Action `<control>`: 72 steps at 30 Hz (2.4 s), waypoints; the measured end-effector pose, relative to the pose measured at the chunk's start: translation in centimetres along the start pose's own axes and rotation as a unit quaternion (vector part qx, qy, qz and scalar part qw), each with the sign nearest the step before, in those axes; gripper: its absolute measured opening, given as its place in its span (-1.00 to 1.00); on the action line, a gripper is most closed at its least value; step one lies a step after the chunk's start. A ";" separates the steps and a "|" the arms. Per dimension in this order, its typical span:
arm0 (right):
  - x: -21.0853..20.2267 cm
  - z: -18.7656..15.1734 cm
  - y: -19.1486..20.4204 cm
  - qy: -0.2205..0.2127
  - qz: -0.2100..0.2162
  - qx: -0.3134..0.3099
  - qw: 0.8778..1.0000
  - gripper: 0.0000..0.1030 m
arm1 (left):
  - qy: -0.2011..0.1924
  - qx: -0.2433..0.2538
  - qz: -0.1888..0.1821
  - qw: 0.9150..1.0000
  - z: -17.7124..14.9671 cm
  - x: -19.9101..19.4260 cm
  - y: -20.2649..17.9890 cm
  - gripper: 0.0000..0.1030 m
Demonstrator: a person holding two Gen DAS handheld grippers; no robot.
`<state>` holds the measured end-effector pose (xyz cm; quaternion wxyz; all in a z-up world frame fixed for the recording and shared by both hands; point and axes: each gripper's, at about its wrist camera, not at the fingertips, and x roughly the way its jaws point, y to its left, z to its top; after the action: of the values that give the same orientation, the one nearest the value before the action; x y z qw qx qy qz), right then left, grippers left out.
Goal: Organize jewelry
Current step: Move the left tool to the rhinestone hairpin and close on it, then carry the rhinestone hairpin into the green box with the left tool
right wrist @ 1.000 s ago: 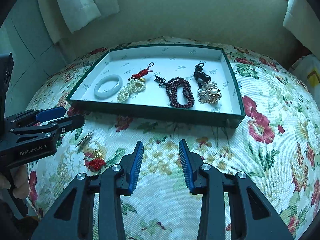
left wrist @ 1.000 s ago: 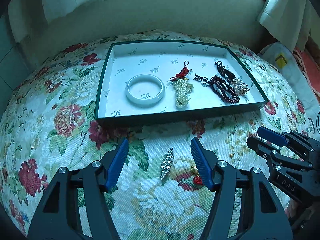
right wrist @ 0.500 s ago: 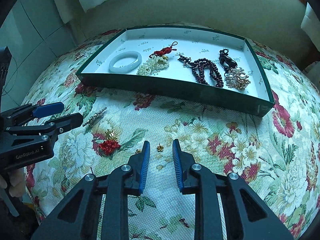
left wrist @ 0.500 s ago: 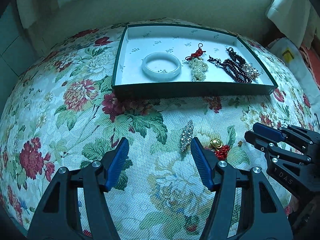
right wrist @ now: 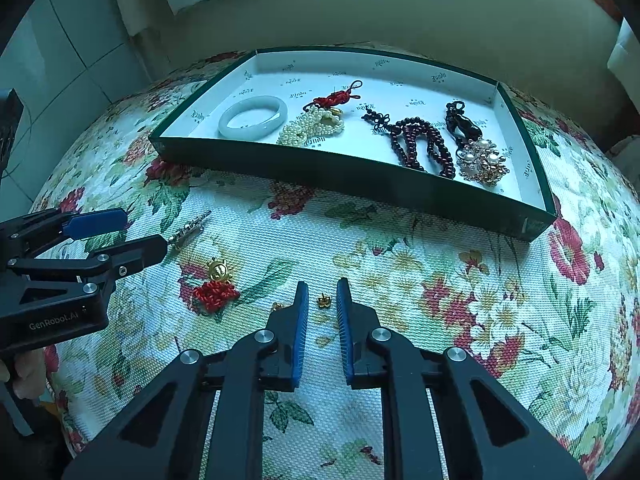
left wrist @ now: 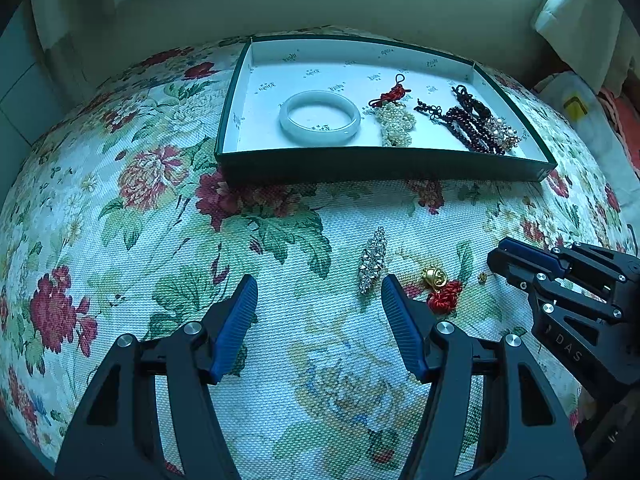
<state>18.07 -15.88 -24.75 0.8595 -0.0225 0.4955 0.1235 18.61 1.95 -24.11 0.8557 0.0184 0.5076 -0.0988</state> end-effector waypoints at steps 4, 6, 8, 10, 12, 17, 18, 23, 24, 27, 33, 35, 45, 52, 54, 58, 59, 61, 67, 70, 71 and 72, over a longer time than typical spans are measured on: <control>0.0 -0.1 0.2 -0.002 -0.002 -0.004 1.000 -0.87 | 0.000 0.000 0.000 1.000 0.0 0.0 0.0 0.24; -0.1 -0.1 0.1 -0.002 -0.002 -0.001 1.000 -0.87 | 0.000 0.000 -0.001 1.000 0.0 0.0 0.0 0.24; -0.3 -0.1 -0.2 -0.004 -0.003 0.004 1.000 -0.87 | 0.000 0.002 -0.002 1.000 0.1 0.0 -0.2 0.24; -0.6 -0.1 -0.6 -0.006 -0.005 0.008 1.000 -0.87 | -0.001 0.003 -0.003 1.000 0.2 0.0 -0.4 0.24; -0.8 -0.1 -0.9 -0.009 -0.007 0.012 1.000 -0.87 | -0.003 0.006 -0.006 1.000 0.4 0.0 -0.6 0.24; -1.1 -0.2 -1.2 -0.011 -0.007 0.017 1.000 -0.87 | 0.001 0.015 -0.008 1.000 0.7 0.7 -1.2 0.24; -1.0 -0.3 -1.2 -0.011 -0.007 0.018 1.000 -0.87 | 0.003 0.016 -0.008 1.000 0.8 0.9 -1.3 0.23; -1.1 -0.4 -1.4 -0.011 -0.004 0.021 1.000 -0.87 | 0.001 0.030 -0.005 1.000 0.8 1.6 -1.5 0.02; -1.1 -0.4 -1.5 -0.012 -0.004 0.022 1.000 -0.87 | 0.000 0.033 -0.005 0.999 0.8 1.6 -1.6 -0.01; -1.1 -0.3 -1.6 -0.011 -0.003 0.026 1.000 -0.87 | -0.002 0.036 -0.008 0.999 1.0 1.6 -1.6 -0.09; -0.9 -0.4 -1.6 -0.007 0.000 0.029 1.000 -0.87 | -0.007 0.063 -0.021 0.998 1.0 1.6 -2.4 -0.55; -0.8 -0.4 -1.6 -0.007 0.000 0.029 1.000 -0.87 | -0.008 0.070 -0.024 0.997 0.9 1.6 -2.7 -0.72; -0.9 -0.5 -1.8 -0.009 0.003 0.033 0.999 -0.87 | -0.008 0.072 -0.021 0.997 1.0 1.3 -2.6 -0.75; -1.2 -0.6 -1.8 -0.013 0.004 0.035 0.999 -0.87 | -0.021 0.069 -0.023 0.997 1.3 0.0 -2.4 -0.75; -1.3 -0.5 -1.8 -0.014 0.006 0.036 0.999 -0.87 | -0.026 0.068 -0.024 0.997 1.5 -0.5 -2.4 -0.75; -1.6 -0.2 -1.7 -0.018 0.006 0.036 0.999 -0.87 | -0.035 0.067 -0.028 0.997 2.1 -1.2 -2.5 -0.75; -1.7 0.0 -1.8 -0.020 0.006 0.036 0.999 -0.87 | -0.037 0.066 -0.028 0.997 2.3 -1.3 -2.5 -0.75; -2.0 0.4 -2.0 -0.025 0.008 0.037 0.999 -0.87 | -0.042 0.068 -0.027 0.996 2.6 -1.5 -2.6 -0.75; -2.7 2.3 -2.6 -0.045 0.005 0.035 0.998 -0.87 | -0.057 0.068 -0.027 0.996 4.5 -1.9 -2.6 -0.75; -3.0 3.7 -2.8 -0.059 0.001 0.029 0.998 -0.87 | -0.069 0.072 -0.023 0.995 6.0 -1.9 -2.8 -0.75; -3.0 4.3 -3.0 -0.064 0.000 0.028 0.998 -0.87 | -0.074 0.073 -0.022 0.994 6.5 -1.9 -2.9 -0.75; -3.0 4.7 -3.1 -0.068 -0.002 0.027 0.997 -0.87 | -0.078 0.073 -0.020 0.994 7.1 -1.9 -2.9 -0.75</control>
<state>21.36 -18.67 -20.01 0.8915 0.0080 0.4393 0.1100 23.33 -1.54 -18.85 0.8869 0.0624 0.4311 -0.1540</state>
